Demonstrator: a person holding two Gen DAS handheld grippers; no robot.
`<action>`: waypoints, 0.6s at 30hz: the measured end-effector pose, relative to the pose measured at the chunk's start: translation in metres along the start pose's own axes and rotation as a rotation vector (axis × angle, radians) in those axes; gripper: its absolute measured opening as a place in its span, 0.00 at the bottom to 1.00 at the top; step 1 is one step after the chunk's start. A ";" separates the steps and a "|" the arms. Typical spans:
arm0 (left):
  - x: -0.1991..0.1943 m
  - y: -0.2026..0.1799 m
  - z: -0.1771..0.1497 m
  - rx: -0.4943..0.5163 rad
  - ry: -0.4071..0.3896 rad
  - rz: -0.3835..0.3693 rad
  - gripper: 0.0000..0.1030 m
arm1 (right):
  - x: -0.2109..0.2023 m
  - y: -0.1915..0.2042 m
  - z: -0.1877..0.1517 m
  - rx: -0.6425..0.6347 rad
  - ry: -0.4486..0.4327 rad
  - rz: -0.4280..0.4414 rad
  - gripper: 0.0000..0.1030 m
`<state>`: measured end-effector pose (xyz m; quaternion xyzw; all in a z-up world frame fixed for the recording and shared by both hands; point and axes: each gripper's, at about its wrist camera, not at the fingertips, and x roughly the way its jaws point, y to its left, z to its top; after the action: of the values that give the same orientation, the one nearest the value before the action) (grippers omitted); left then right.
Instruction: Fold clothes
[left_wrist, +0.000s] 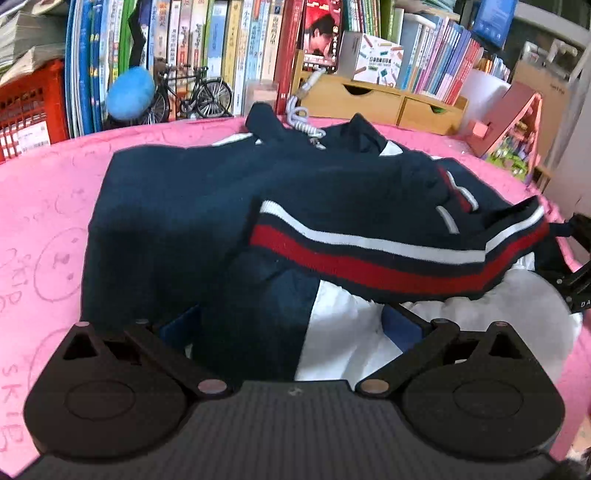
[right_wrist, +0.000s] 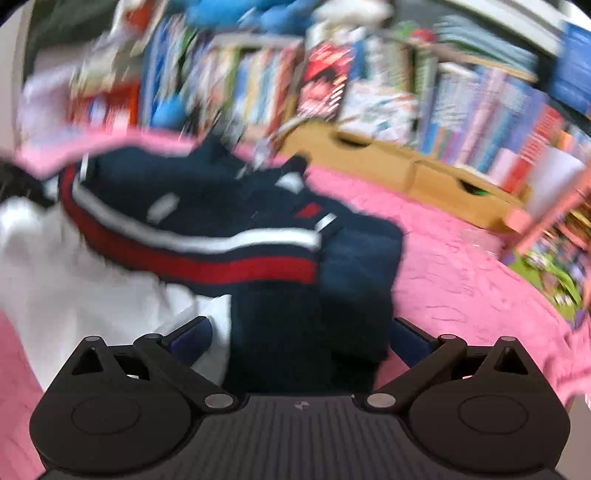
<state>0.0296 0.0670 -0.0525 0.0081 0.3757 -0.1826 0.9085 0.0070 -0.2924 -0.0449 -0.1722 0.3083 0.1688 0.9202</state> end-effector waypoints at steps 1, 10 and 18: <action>0.001 -0.002 -0.001 0.015 0.000 0.007 1.00 | 0.006 0.004 0.000 -0.008 0.010 -0.002 1.00; 0.014 -0.006 0.006 0.081 0.048 0.020 1.00 | 0.014 -0.008 -0.007 0.109 -0.030 0.076 1.00; 0.011 -0.009 -0.004 0.042 -0.044 0.043 1.00 | 0.015 -0.009 -0.007 0.125 -0.025 0.092 1.00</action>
<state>0.0312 0.0559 -0.0618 0.0310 0.3517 -0.1710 0.9198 0.0184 -0.3003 -0.0569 -0.0980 0.3145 0.1935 0.9242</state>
